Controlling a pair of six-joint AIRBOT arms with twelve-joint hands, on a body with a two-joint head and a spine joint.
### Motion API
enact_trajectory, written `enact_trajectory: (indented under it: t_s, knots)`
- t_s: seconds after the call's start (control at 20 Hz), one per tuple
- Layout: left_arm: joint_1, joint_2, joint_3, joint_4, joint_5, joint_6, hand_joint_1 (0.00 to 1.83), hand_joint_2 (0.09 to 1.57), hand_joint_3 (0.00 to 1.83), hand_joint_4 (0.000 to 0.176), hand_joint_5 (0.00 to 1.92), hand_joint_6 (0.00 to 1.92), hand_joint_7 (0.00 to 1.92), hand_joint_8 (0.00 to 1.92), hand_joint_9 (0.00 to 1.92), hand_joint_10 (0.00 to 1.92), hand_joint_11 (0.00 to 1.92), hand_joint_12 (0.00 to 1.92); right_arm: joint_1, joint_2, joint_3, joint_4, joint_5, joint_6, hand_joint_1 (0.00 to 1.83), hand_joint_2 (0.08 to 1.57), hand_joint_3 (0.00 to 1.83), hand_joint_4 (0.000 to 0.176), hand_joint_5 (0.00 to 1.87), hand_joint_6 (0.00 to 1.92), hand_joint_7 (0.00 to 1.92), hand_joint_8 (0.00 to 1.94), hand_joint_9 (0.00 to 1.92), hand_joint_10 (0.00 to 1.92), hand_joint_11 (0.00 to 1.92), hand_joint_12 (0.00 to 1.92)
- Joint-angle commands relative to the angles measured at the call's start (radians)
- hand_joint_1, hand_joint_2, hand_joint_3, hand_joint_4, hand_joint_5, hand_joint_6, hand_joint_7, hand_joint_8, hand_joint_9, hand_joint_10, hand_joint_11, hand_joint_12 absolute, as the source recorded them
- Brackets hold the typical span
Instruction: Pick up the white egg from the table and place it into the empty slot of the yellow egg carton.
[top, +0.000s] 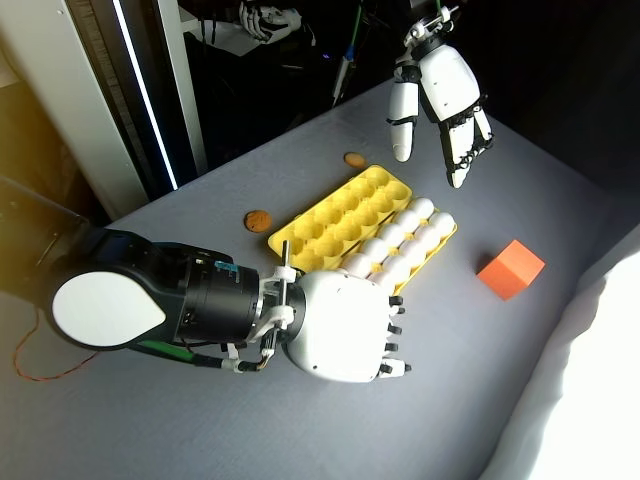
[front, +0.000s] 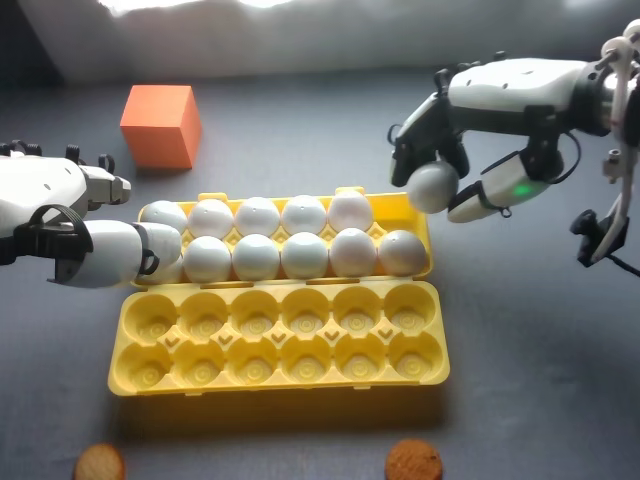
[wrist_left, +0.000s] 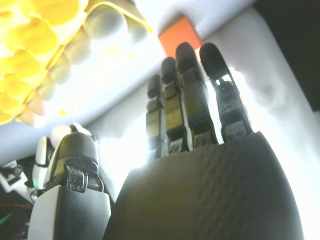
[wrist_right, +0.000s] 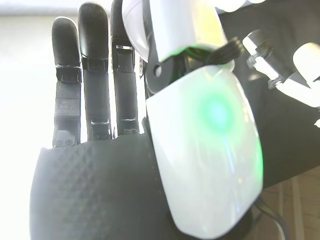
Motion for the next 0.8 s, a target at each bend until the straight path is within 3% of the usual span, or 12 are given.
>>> enact_trajectory:
  t_s: [0.0,0.25,0.3,0.35,0.5,0.7,0.75]
  knots:
    - [-0.011,0.009,0.005,0.054,-0.037,0.004,0.0,1.29,0.0,0.0,0.28,0.0,0.4,0.0,0.44,0.0,0.0,1.12,0.001,0.009,0.0,0.022,0.095,0.013,1.36,1.15,0.0,0.0,0.89,1.01,0.95,1.13,0.75,1.37,0.33,1.32]
    - [-0.012,0.01,0.004,0.054,-0.037,0.006,0.0,1.29,0.0,0.0,0.3,0.01,0.42,0.01,0.46,0.01,0.01,1.12,-0.008,-0.005,0.0,0.023,0.098,0.037,1.35,1.19,0.0,0.0,0.79,1.2,0.93,1.15,0.68,1.42,0.26,1.35]
    - [-0.012,0.009,0.004,0.054,-0.037,0.008,0.0,1.29,0.0,0.0,0.31,0.0,0.42,0.0,0.47,0.01,0.01,1.13,-0.01,-0.008,0.0,0.024,0.098,0.037,1.19,1.2,0.0,0.0,0.77,1.26,0.86,1.23,0.69,0.79,0.25,1.29]
    - [-0.012,0.009,0.003,0.054,-0.037,0.009,0.0,1.29,0.0,0.0,0.31,0.0,0.42,0.0,0.47,0.01,0.01,1.13,-0.012,-0.01,0.0,0.033,0.099,0.037,1.19,1.2,0.0,0.0,0.77,1.26,0.86,1.23,0.69,0.79,0.25,1.29]
    - [-0.012,0.009,0.004,0.054,-0.037,0.01,0.0,1.29,0.0,0.0,0.3,0.0,0.41,0.0,0.46,0.01,0.0,1.16,-0.015,-0.01,0.0,0.055,0.112,0.028,1.17,1.21,0.0,0.022,0.77,1.3,0.83,1.24,0.73,0.57,0.22,1.24]
    - [-0.012,0.009,0.005,0.054,-0.037,0.01,0.0,1.28,0.0,0.0,0.28,0.0,0.41,0.0,0.46,0.0,0.0,1.14,-0.021,-0.015,0.001,0.068,0.112,0.005,1.17,1.21,0.0,0.024,0.79,1.3,0.81,1.23,0.73,0.51,0.23,1.21]
    - [-0.012,0.009,0.005,0.054,-0.037,0.01,0.0,1.28,0.0,0.0,0.33,0.01,0.43,0.0,0.48,0.0,0.0,1.18,-0.023,-0.016,0.001,0.08,0.112,-0.011,1.11,1.21,0.0,0.0,0.79,1.25,0.81,0.41,0.71,0.45,0.19,1.19]
